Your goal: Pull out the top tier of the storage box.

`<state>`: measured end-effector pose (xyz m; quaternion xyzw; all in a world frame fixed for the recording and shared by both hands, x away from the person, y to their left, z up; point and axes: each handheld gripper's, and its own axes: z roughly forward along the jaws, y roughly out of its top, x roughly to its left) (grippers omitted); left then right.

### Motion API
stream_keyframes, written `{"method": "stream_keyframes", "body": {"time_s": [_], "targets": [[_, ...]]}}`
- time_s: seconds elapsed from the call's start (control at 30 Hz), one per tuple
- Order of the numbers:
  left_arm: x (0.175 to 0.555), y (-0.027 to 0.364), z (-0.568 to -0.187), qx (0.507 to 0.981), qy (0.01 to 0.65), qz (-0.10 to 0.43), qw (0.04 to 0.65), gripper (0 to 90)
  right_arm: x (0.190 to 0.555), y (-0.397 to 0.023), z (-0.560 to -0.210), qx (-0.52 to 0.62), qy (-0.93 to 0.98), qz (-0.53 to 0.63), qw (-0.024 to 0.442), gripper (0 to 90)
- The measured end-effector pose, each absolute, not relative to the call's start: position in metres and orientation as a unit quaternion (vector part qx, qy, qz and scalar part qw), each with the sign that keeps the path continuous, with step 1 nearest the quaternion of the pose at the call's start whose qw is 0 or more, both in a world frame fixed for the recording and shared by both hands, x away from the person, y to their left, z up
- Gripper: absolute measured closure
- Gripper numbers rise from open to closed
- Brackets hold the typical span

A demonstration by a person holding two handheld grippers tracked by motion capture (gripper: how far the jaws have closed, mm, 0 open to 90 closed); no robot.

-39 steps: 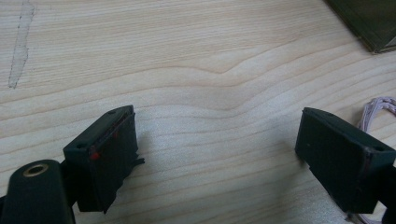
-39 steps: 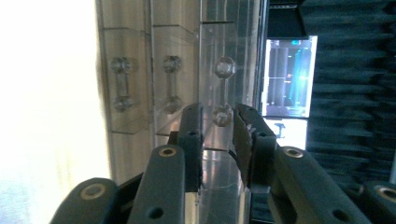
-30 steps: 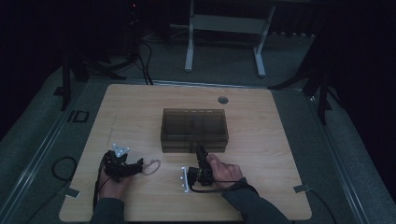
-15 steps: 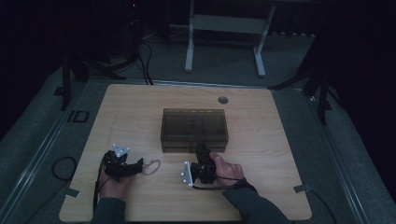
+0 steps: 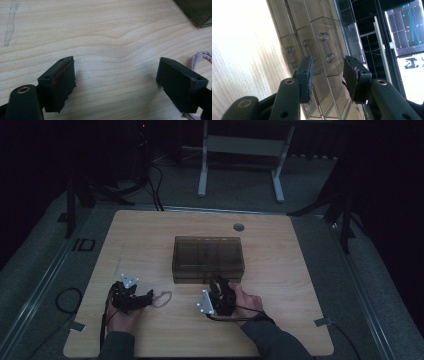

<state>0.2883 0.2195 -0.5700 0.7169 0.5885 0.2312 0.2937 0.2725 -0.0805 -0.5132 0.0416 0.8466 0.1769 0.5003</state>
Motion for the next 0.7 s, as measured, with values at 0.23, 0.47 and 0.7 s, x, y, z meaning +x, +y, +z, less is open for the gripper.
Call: {"method": "stream_keyframes", "body": {"time_s": [0.23, 0.47, 0.7], "targets": [[0.288, 0.222, -0.567, 0.726, 0.586, 0.220, 0.285, 21.0, 0.275, -0.089, -0.507, 0.058, 0.851, 0.192, 0.486, 59.2], [0.288, 0.223, -0.565, 0.730, 0.585, 0.214, 0.280, 22.3, 0.280, -0.104, -0.499, 0.091, 0.859, 0.222, 0.452, 58.1], [0.289, 0.223, -0.564, 0.732, 0.584, 0.212, 0.278, 22.3, 0.285, -0.115, -0.491, 0.119, 0.863, 0.251, 0.423, 56.6]]}}
